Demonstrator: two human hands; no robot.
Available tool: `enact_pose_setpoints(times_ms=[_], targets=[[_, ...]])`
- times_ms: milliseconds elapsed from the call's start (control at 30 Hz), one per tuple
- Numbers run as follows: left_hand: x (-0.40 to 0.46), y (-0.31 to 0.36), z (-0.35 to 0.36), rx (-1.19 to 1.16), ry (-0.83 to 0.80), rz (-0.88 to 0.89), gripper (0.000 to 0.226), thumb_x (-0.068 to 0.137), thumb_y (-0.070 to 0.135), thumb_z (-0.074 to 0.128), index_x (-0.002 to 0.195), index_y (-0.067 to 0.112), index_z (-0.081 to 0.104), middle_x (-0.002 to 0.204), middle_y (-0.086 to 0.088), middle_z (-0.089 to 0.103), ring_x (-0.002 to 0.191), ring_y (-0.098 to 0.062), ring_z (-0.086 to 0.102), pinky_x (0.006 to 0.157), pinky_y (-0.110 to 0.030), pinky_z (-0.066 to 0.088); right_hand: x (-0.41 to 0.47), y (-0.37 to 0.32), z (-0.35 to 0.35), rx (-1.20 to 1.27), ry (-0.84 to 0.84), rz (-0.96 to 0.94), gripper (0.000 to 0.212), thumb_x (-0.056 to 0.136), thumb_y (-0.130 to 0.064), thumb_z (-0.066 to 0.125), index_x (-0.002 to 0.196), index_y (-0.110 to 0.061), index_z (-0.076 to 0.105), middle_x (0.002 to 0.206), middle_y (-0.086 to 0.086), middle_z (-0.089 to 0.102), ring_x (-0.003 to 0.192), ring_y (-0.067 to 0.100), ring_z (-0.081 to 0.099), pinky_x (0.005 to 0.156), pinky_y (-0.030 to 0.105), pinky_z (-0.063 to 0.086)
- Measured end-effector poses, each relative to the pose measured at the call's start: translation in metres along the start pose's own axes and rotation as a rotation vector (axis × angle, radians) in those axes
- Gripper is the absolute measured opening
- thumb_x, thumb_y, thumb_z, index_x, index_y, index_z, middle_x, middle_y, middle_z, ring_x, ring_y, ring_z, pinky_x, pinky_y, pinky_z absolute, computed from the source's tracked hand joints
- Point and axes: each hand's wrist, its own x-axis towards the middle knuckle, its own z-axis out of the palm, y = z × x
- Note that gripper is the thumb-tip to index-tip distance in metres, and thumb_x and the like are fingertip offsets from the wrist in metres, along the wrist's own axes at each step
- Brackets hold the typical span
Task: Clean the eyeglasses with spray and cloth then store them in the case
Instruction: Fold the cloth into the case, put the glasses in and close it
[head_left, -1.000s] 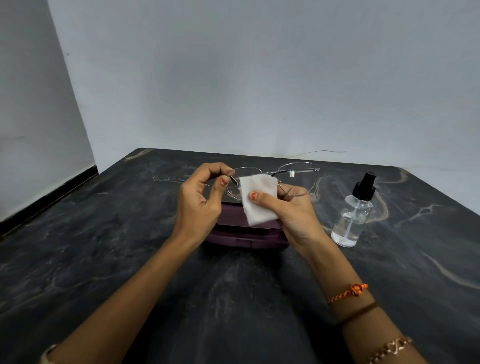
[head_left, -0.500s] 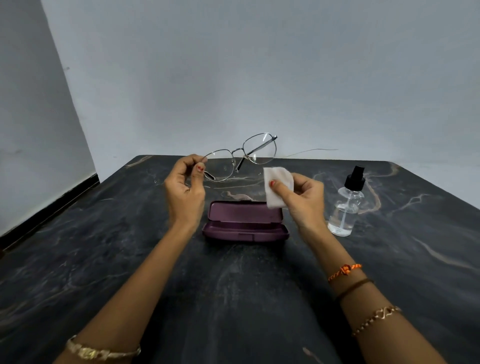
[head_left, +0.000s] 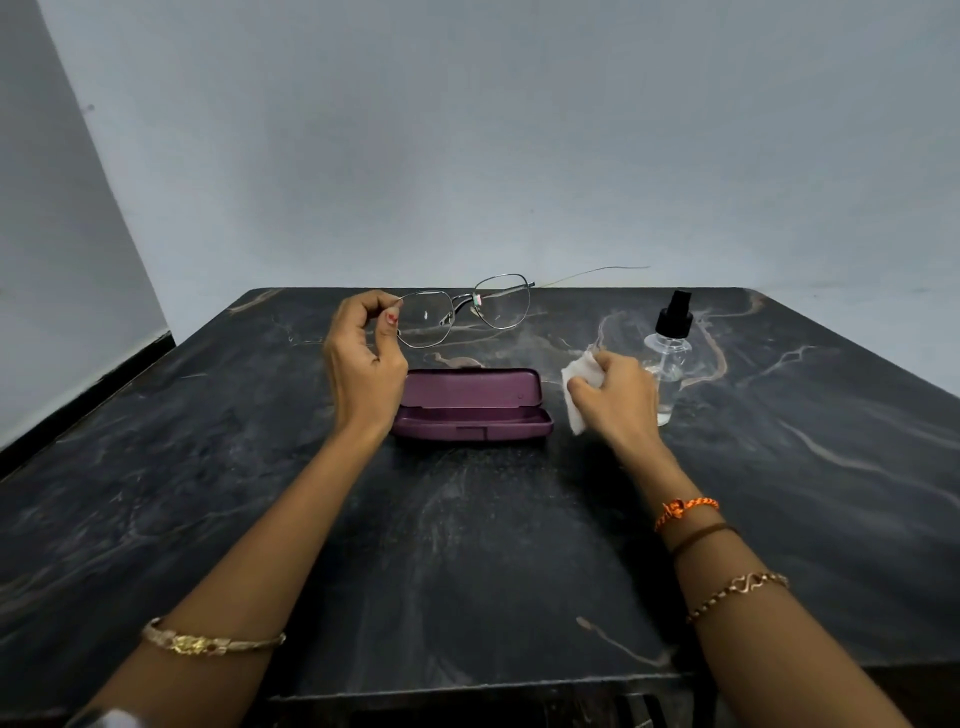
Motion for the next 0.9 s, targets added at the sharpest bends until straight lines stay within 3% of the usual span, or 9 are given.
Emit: enact_pose_setpoints(times_ms=[33, 100, 167, 267, 433, 600, 767, 900], targets=[[0.000, -0.001, 0.000, 0.007, 0.000, 0.000, 0.012, 0.088, 0.001, 0.048, 0.095, 0.001, 0.057, 0.091, -0.009, 0.057, 0.085, -0.017, 0.053, 0.075, -0.019, 0.044, 0.000, 0.001, 0.000, -0.026, -0.019, 0.005, 0.004, 0.075, -0.007, 0.053, 0.075, -0.007, 0.057, 0.063, 0.004, 0.054, 0.067, 0.026, 0.051, 0.053, 0.026, 0.033], [0.000, -0.003, 0.000, 0.018, 0.001, -0.001, 0.012, 0.088, 0.002, 0.048, 0.095, 0.001, 0.057, 0.091, -0.008, 0.057, 0.081, -0.011, 0.053, 0.073, -0.015, 0.044, 0.000, 0.002, 0.000, -0.056, -0.047, 0.009, 0.027, 0.076, -0.006, 0.054, 0.102, -0.003, 0.060, 0.091, 0.016, 0.065, 0.088, 0.033, 0.058, 0.069, 0.031, 0.041], [0.000, -0.003, 0.000, 0.019, 0.002, -0.008, 0.012, 0.088, 0.004, 0.047, 0.096, 0.002, 0.057, 0.091, -0.008, 0.056, 0.079, -0.006, 0.051, 0.072, -0.014, 0.044, 0.000, 0.003, 0.001, -0.082, -0.083, 0.009, 0.044, 0.077, -0.004, 0.054, 0.121, -0.003, 0.051, 0.115, 0.020, 0.061, 0.106, 0.034, 0.055, 0.082, 0.035, 0.044], [-0.001, -0.002, 0.001, 0.023, 0.003, -0.013, 0.013, 0.088, 0.004, 0.047, 0.096, 0.001, 0.057, 0.092, -0.008, 0.057, 0.081, -0.011, 0.052, 0.074, -0.015, 0.044, -0.001, 0.003, 0.002, -0.168, -0.125, -0.022, 0.051, 0.077, 0.001, 0.052, 0.127, -0.003, 0.041, 0.118, 0.022, 0.058, 0.105, 0.036, 0.054, 0.082, 0.039, 0.044], [-0.001, -0.002, 0.001, 0.027, 0.001, 0.000, 0.013, 0.087, 0.003, 0.047, 0.095, 0.000, 0.058, 0.090, -0.008, 0.057, 0.079, -0.006, 0.052, 0.071, -0.008, 0.042, -0.001, 0.004, 0.006, -0.284, -0.114, -0.068, 0.055, 0.079, 0.004, 0.051, 0.130, -0.005, 0.036, 0.126, 0.019, 0.049, 0.115, 0.033, 0.044, 0.090, 0.037, 0.037], [0.000, 0.000, 0.001, -0.005, 0.008, 0.007, 0.013, 0.087, 0.003, 0.048, 0.094, -0.001, 0.057, 0.090, -0.009, 0.057, 0.080, -0.001, 0.052, 0.073, -0.008, 0.042, -0.001, 0.005, 0.008, -0.340, -0.069, -0.142, 0.042, 0.081, 0.002, 0.049, 0.122, -0.007, 0.051, 0.125, 0.015, 0.051, 0.118, 0.032, 0.037, 0.093, 0.033, 0.033], [-0.002, 0.003, 0.002, -0.034, 0.003, 0.034, 0.012, 0.087, 0.003, 0.048, 0.094, 0.001, 0.057, 0.085, -0.001, 0.057, 0.078, -0.002, 0.053, 0.072, -0.009, 0.044, -0.002, -0.004, 0.007, -0.193, 0.146, -0.242, 0.023, 0.084, -0.006, 0.052, 0.103, -0.007, 0.065, 0.109, 0.012, 0.063, 0.105, 0.028, 0.047, 0.085, 0.035, 0.041], [-0.004, 0.006, 0.004, -0.054, -0.024, 0.038, 0.013, 0.087, 0.005, 0.047, 0.095, 0.002, 0.057, 0.084, 0.008, 0.055, 0.078, -0.003, 0.053, 0.072, -0.010, 0.045, -0.002, -0.007, 0.007, -0.081, 0.205, -0.276, 0.021, 0.084, -0.003, 0.050, 0.092, -0.008, 0.068, 0.099, 0.010, 0.068, 0.096, 0.026, 0.053, 0.081, 0.033, 0.041]])
